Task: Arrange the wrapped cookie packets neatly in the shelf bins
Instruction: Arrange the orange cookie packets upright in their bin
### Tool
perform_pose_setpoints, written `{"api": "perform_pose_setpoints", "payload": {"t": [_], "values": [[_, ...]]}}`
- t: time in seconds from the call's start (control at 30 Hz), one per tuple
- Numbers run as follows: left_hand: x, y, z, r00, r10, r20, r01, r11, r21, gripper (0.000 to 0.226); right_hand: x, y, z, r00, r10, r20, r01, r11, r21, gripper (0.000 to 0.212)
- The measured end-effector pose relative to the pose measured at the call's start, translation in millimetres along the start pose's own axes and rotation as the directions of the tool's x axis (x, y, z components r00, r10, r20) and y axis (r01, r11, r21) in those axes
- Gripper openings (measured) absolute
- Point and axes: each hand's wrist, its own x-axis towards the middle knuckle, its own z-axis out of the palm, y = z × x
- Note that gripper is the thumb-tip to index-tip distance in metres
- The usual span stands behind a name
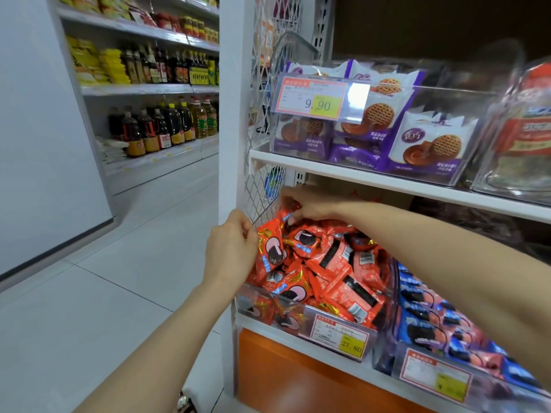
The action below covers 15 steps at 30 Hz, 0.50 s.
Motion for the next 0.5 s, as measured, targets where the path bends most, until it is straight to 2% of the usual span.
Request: {"api": "perform_pose_setpoints", "payload": {"t": [0.13, 0.23, 0.27, 0.33, 0.47, 0.5], "values": [[-0.6, 9.8, -1.9, 0.994, -0.105, 0.021, 0.107, 0.972, -0.210, 0.019, -33.5, -15.9, -18.0, 0.978, 0.025, -0.209, 0.064, 0.912, 0.406, 0.028], [0.4, 20.0, -0.9, 0.988, -0.146, 0.046, 0.153, 0.937, -0.315, 0.013, -73.5, -23.6, -29.0, 0.961, 0.160, -0.226, -0.002, 0.822, 0.570, 0.015], [0.7, 23.0, 0.9, 0.986, -0.157, 0.060, 0.168, 0.924, -0.343, 0.013, -86.8, -20.9, -30.4, 0.959, 0.196, -0.205, -0.040, 0.808, 0.589, 0.011], [-1.0, 29.6, 6.1, 0.979, -0.178, 0.103, 0.204, 0.897, -0.393, 0.016, -110.0, -6.4, -26.6, 0.946, 0.245, -0.212, -0.084, 0.817, 0.570, 0.015], [-6.3, 47.6, 22.6, 0.960, -0.190, 0.207, 0.273, 0.804, -0.528, 0.017, -158.7, 22.1, -18.0, 0.857, 0.375, -0.354, -0.067, 0.761, 0.645, 0.015], [-8.5, 53.7, 26.7, 0.952, -0.196, 0.235, 0.297, 0.779, -0.553, 0.018, -168.7, 26.4, -14.6, 0.836, 0.386, -0.390, -0.066, 0.776, 0.627, 0.017]]}}
